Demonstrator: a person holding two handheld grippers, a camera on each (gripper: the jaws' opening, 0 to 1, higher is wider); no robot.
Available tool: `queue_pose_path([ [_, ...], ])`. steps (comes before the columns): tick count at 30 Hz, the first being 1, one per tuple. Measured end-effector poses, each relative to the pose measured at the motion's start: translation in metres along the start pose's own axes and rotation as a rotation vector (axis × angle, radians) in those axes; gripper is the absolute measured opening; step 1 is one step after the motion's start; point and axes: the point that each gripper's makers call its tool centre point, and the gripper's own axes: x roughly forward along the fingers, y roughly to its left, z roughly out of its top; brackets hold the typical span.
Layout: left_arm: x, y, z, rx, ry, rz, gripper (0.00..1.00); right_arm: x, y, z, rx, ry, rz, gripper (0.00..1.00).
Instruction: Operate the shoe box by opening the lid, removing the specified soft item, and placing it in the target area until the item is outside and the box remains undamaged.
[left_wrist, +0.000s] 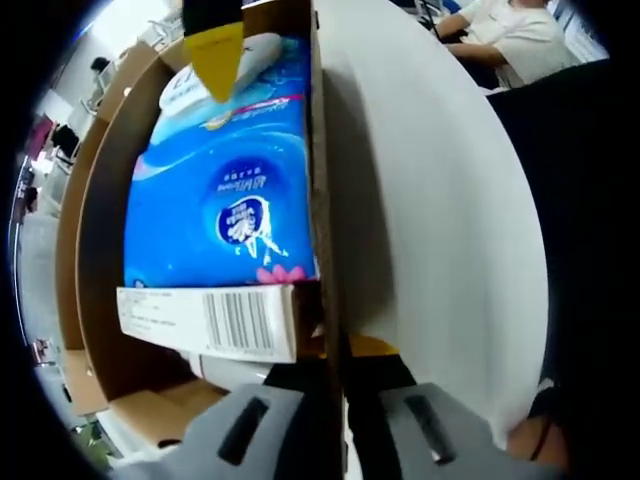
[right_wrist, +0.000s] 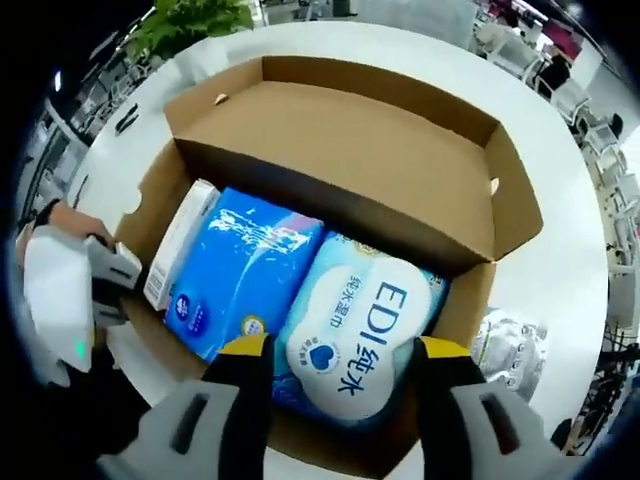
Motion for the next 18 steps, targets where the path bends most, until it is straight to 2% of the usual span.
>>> queue_pose_path([
  [1, -0.001, -0.001, 0.0, 0.002, 0.003, 0.003, 0.02, 0.001, -0.002, 0.001, 0.021, -0.005, -0.017, 0.56],
  [3, -0.002, -0.003, 0.0, 0.006, 0.01, 0.011, 0.02, 0.004, -0.004, 0.001, 0.01, 0.005, -0.033, 0.54],
  [5, -0.002, -0.003, 0.0, 0.006, 0.01, 0.011, 0.02, 0.005, -0.004, 0.002, 0.031, 0.0, -0.043, 0.55],
  [9, -0.003, 0.0, 0.0, 0.0, -0.004, 0.0, 0.02, 0.008, -0.003, -0.003, 0.019, 0.024, -0.095, 0.58],
  [11, -0.002, 0.0, 0.0, 0.002, -0.004, 0.001, 0.02, 0.011, -0.005, -0.003, 0.028, 0.034, -0.1, 0.58],
  [12, -0.002, 0.0, 0.0, 0.003, -0.003, 0.002, 0.02, 0.014, -0.004, -0.008, 0.086, 0.057, -0.092, 0.58],
  [15, -0.002, 0.001, 0.001, 0.005, -0.003, 0.005, 0.02, 0.018, -0.007, -0.004, 0.078, 0.072, -0.098, 0.59],
  [18, -0.002, 0.001, 0.0, 0.007, -0.008, 0.006, 0.02, 0.024, -0.008, -0.006, 0.126, 0.101, -0.094, 0.59],
])
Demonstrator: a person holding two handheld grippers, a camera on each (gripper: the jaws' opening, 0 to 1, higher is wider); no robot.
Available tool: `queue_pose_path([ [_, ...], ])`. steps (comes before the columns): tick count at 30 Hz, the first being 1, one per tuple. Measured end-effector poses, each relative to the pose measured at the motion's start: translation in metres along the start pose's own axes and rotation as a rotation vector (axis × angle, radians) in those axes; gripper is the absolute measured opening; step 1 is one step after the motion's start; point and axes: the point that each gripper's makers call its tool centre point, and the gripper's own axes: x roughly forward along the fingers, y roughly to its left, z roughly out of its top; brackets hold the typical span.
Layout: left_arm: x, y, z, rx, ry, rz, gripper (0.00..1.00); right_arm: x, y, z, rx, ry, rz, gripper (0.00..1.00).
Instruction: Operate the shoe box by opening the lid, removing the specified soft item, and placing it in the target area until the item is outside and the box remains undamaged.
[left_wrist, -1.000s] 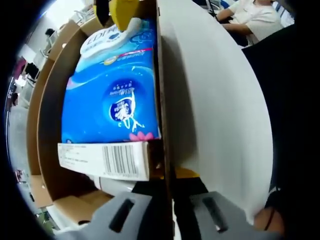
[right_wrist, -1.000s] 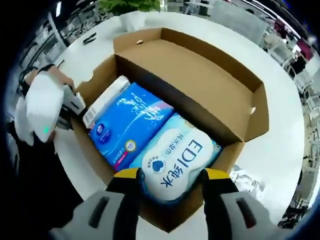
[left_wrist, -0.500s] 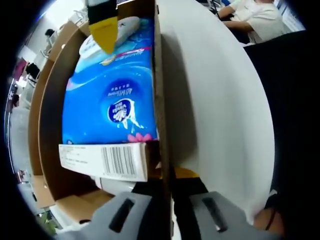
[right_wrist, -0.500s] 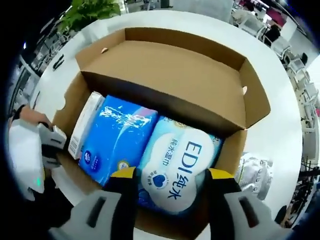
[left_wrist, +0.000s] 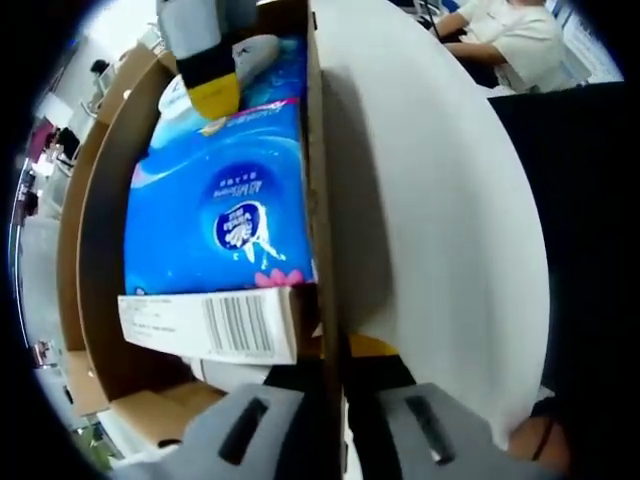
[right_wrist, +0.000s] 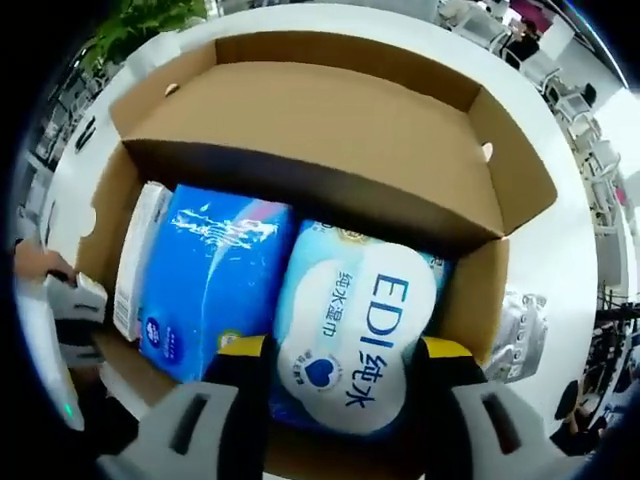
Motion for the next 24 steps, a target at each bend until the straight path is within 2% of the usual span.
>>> queue_pose_path([
  [3, 0.0, 0.0, 0.0, -0.001, -0.004, -0.001, 0.02, 0.005, -0.004, 0.004, 0.022, 0.013, -0.003, 0.6],
  [7, 0.0, -0.001, 0.0, -0.001, -0.007, 0.0, 0.02, 0.011, -0.001, -0.003, 0.052, 0.034, -0.013, 0.6],
  [10, 0.0, -0.001, 0.0, -0.003, -0.011, -0.001, 0.02, 0.016, -0.004, 0.002, 0.073, 0.063, -0.012, 0.61],
  [15, 0.001, -0.002, 0.0, -0.005, -0.013, -0.002, 0.02, 0.018, -0.005, 0.002, 0.091, 0.062, -0.003, 0.62],
  [18, 0.001, -0.002, 0.0, -0.006, -0.011, -0.002, 0.02, 0.016, -0.002, 0.002, 0.075, 0.034, -0.012, 0.61],
  [19, 0.002, -0.001, 0.0, -0.005, -0.011, -0.002, 0.02, 0.016, -0.002, 0.005, 0.038, 0.005, -0.014, 0.61],
  [21, 0.002, -0.001, 0.0, -0.01, -0.008, -0.003, 0.02, 0.014, 0.002, 0.003, 0.03, 0.01, -0.013, 0.61],
  [24, 0.001, -0.007, -0.002, -0.018, -0.001, -0.029, 0.02, 0.013, 0.009, 0.008, -0.041, -0.027, -0.01, 0.61],
])
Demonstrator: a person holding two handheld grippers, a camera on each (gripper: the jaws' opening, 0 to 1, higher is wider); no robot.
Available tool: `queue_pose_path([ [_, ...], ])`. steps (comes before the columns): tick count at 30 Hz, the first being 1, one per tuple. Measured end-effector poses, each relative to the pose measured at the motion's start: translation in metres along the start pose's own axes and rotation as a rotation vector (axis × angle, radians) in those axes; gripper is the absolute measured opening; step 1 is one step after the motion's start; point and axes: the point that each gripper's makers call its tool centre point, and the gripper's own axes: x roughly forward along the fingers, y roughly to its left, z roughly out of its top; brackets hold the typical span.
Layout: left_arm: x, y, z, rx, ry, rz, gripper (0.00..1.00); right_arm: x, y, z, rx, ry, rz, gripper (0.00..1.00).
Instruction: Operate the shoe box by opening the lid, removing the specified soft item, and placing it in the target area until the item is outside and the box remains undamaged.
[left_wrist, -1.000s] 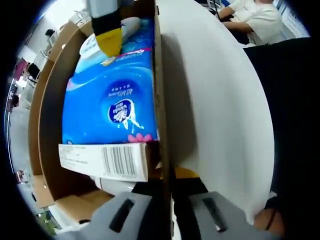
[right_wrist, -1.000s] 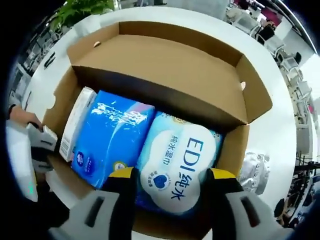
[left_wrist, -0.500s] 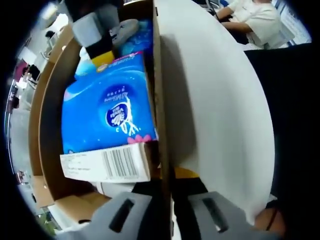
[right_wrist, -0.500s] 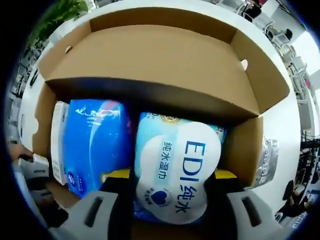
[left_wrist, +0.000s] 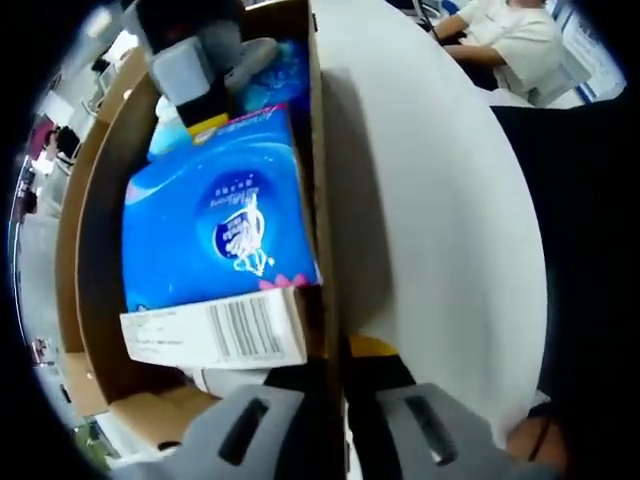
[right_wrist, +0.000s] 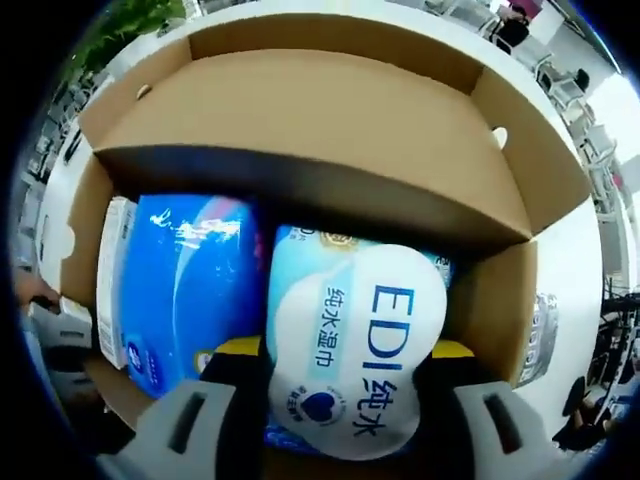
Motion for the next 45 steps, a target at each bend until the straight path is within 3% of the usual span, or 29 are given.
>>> queue_pose_path([
  [11, 0.0, -0.003, -0.001, 0.002, 0.003, 0.008, 0.02, 0.011, 0.0, -0.004, 0.062, 0.103, 0.048, 0.63],
  [23, 0.0, -0.003, -0.002, -0.004, 0.002, 0.008, 0.02, 0.014, -0.001, -0.002, 0.06, 0.082, 0.047, 0.65],
  [37, 0.0, -0.002, -0.001, -0.01, 0.008, 0.01, 0.02, 0.019, -0.009, 0.004, 0.057, 0.099, 0.028, 0.65],
  [44, 0.0, -0.002, -0.001, -0.016, 0.003, 0.008, 0.02, 0.017, -0.004, -0.002, 0.043, 0.125, 0.043, 0.65],
  [45, 0.0, -0.002, 0.0, -0.021, 0.0, 0.008, 0.02, 0.017, -0.003, 0.001, 0.025, 0.1, 0.05, 0.65],
])
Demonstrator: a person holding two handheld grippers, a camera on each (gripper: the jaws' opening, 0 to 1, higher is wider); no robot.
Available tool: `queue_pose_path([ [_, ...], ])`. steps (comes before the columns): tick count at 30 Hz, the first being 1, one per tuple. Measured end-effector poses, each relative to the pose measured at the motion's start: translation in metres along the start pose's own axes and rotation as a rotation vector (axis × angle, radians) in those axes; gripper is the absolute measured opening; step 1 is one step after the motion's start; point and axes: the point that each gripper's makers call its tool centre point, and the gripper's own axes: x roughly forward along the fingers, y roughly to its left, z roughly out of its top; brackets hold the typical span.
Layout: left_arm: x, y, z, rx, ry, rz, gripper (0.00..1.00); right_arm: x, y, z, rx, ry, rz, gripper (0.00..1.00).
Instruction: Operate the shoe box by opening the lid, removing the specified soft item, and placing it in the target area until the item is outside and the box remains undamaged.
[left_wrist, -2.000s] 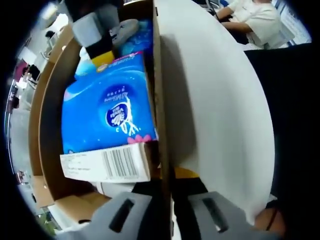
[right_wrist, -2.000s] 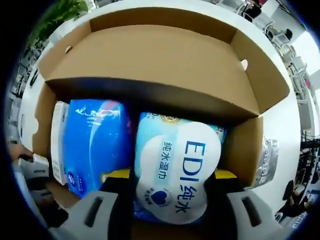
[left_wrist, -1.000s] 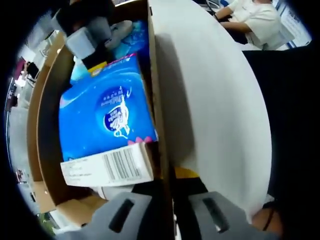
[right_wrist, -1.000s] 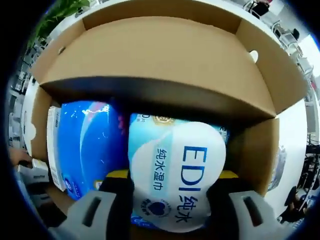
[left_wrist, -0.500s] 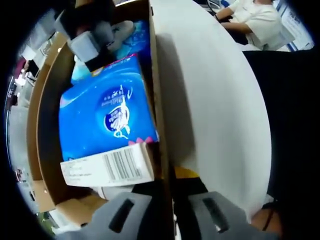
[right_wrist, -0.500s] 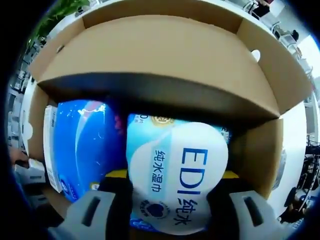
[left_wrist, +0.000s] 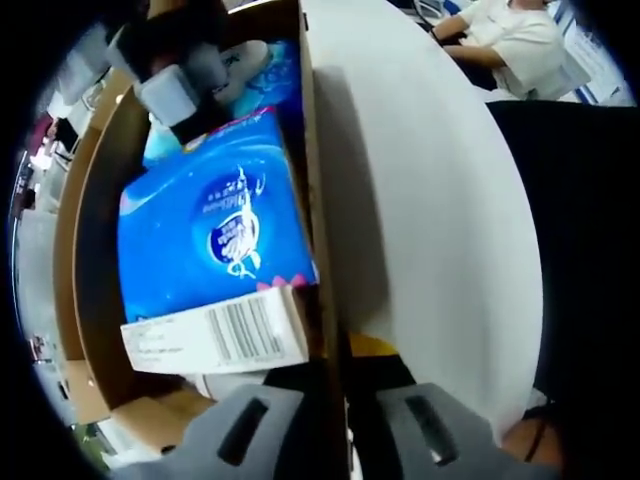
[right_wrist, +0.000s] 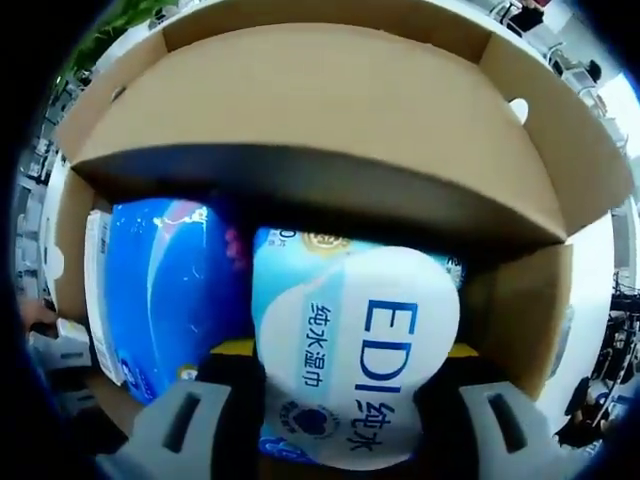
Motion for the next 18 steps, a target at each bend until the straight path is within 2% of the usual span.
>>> queue_pose_path([
  [2, 0.0, 0.0, 0.0, -0.003, 0.001, 0.001, 0.02, -0.001, 0.0, 0.0, 0.01, -0.032, -0.021, 0.65],
  [3, 0.0, -0.001, -0.001, -0.001, 0.002, 0.002, 0.02, -0.003, 0.004, -0.006, 0.006, -0.04, -0.015, 0.65],
  [9, 0.0, 0.001, 0.0, -0.005, 0.003, -0.004, 0.02, -0.002, 0.002, -0.003, 0.009, -0.023, -0.013, 0.65],
  [18, 0.0, 0.001, -0.001, -0.007, 0.004, -0.003, 0.02, -0.002, 0.0, 0.005, -0.005, -0.098, -0.033, 0.65],
])
